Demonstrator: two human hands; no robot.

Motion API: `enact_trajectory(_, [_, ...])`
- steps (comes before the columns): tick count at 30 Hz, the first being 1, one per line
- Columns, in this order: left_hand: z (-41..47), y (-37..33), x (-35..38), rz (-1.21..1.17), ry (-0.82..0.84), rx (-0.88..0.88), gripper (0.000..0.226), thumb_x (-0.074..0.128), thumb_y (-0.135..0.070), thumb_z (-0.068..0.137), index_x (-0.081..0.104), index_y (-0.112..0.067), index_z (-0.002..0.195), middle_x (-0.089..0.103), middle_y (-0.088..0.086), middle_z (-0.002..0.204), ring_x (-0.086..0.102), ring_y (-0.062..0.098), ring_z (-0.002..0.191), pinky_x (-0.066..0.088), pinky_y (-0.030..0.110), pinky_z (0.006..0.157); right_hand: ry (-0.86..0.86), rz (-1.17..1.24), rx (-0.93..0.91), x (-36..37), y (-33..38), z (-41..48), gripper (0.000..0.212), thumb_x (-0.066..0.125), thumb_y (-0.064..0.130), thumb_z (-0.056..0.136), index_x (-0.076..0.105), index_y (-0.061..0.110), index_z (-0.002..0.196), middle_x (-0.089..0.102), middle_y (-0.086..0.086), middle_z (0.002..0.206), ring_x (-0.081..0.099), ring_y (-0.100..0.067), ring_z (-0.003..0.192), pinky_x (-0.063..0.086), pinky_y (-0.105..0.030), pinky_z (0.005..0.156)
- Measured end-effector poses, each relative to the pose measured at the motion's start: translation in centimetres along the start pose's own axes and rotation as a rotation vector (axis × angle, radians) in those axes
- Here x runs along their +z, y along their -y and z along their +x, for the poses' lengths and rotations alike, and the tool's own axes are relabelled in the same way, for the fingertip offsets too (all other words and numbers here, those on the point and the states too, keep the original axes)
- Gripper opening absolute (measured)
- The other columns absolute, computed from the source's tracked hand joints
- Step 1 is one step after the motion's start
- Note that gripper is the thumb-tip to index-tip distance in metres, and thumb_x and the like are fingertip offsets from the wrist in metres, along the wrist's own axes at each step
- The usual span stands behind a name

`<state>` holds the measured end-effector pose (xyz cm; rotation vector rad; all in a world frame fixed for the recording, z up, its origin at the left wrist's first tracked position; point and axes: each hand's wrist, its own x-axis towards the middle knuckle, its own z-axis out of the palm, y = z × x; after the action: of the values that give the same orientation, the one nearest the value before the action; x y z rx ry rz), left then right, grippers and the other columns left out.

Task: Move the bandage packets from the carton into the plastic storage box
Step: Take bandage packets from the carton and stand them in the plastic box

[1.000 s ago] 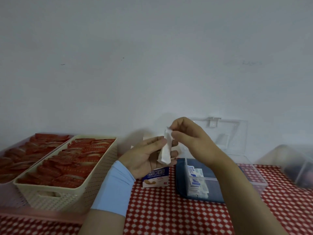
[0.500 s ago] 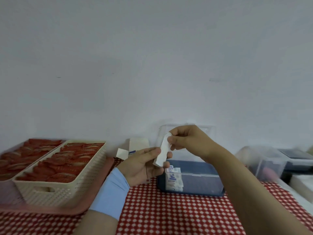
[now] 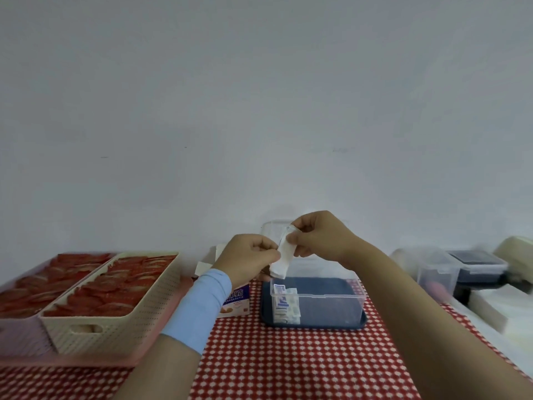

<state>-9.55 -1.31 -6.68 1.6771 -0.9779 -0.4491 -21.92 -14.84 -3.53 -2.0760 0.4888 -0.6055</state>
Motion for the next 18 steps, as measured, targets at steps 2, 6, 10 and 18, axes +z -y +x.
enact_trajectory(2, [0.1,-0.6,0.2,0.017,-0.032,0.003,0.01,0.066,-0.005,0.086,0.073,-0.007,0.094,0.074,0.011,0.087,0.073,0.021,0.066,0.06,0.028,0.059,-0.013,0.064,0.011,0.0,-0.1,0.0,0.009,0.065,0.007,0.091,0.072,0.002,0.095,0.076,-0.015,0.088,0.071,-0.018,0.072,0.062,-0.039,0.078])
enact_trajectory(6, [0.4,-0.9,0.6,-0.027,-0.1,-0.009,0.009,0.066,-0.004,0.085,0.072,-0.011,0.089,0.073,0.01,0.089,0.074,0.029,0.073,0.063,0.035,0.066,0.068,0.3,0.141,0.0,-0.8,-0.2,0.024,0.073,0.013,0.088,0.07,-0.003,0.106,0.075,-0.019,0.1,0.071,-0.023,0.08,0.063,-0.039,0.075])
enact_trajectory(10, [0.7,-0.8,1.4,-0.042,-0.073,-0.033,0.008,0.067,-0.005,0.087,0.071,-0.012,0.089,0.073,0.011,0.093,0.075,0.028,0.074,0.062,0.03,0.062,0.064,0.333,0.186,-0.1,-1.9,0.0,0.028,0.073,0.01,0.089,0.067,-0.009,0.109,0.074,-0.022,0.1,0.072,-0.025,0.079,0.062,-0.039,0.077])
enact_trajectory(18, [1.8,0.7,2.0,0.093,0.081,-0.127,0.013,0.071,-0.016,0.089,0.066,-0.011,0.099,0.073,0.01,0.093,0.075,0.022,0.073,0.06,0.029,0.067,0.021,0.158,0.211,0.4,-3.5,1.0,0.011,0.072,0.011,0.09,0.07,0.001,0.085,0.072,-0.007,0.074,0.07,-0.013,0.065,0.059,-0.026,0.063])
